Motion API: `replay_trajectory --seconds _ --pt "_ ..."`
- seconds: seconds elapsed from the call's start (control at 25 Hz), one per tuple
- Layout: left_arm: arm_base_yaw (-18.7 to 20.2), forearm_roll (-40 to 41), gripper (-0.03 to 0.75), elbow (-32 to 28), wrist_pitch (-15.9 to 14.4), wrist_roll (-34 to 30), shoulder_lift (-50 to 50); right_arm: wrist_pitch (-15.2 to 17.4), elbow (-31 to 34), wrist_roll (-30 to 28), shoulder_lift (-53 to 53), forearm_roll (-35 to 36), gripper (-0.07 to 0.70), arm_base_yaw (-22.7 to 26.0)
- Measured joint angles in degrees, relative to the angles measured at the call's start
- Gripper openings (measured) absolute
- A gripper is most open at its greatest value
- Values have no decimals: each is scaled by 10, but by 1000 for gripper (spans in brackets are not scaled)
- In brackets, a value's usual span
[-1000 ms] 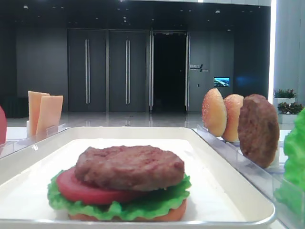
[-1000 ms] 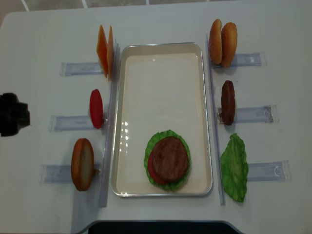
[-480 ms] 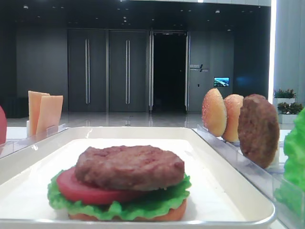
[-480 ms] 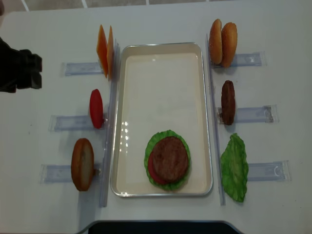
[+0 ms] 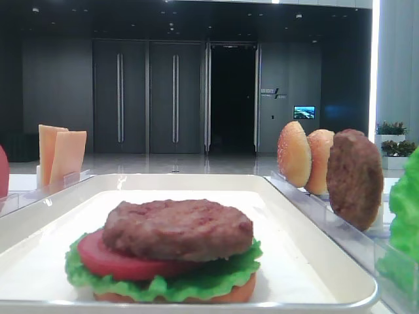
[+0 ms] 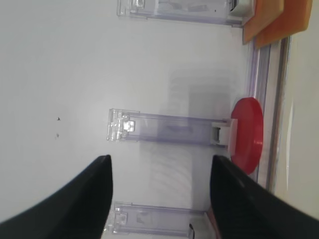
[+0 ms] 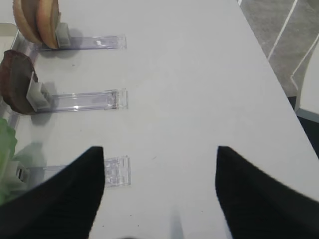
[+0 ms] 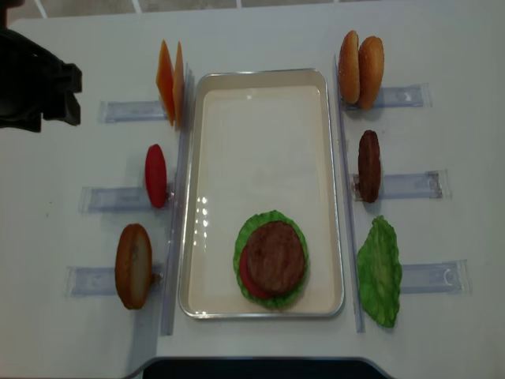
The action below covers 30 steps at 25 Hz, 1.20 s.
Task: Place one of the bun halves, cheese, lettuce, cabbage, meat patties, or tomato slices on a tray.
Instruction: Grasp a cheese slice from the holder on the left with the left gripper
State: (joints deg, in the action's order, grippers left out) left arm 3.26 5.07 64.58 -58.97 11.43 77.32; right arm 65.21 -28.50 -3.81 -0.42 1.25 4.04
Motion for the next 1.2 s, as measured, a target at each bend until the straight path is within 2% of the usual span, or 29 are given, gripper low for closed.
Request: replay_trajectory --seconds 0.96,1.2 --pt "0 -29 471 223 -2 -15 243 0 0 0 0 0 481 0" --pt "0 -33 471 306 -30 -17 310 0 0 0 0 0 481 0"
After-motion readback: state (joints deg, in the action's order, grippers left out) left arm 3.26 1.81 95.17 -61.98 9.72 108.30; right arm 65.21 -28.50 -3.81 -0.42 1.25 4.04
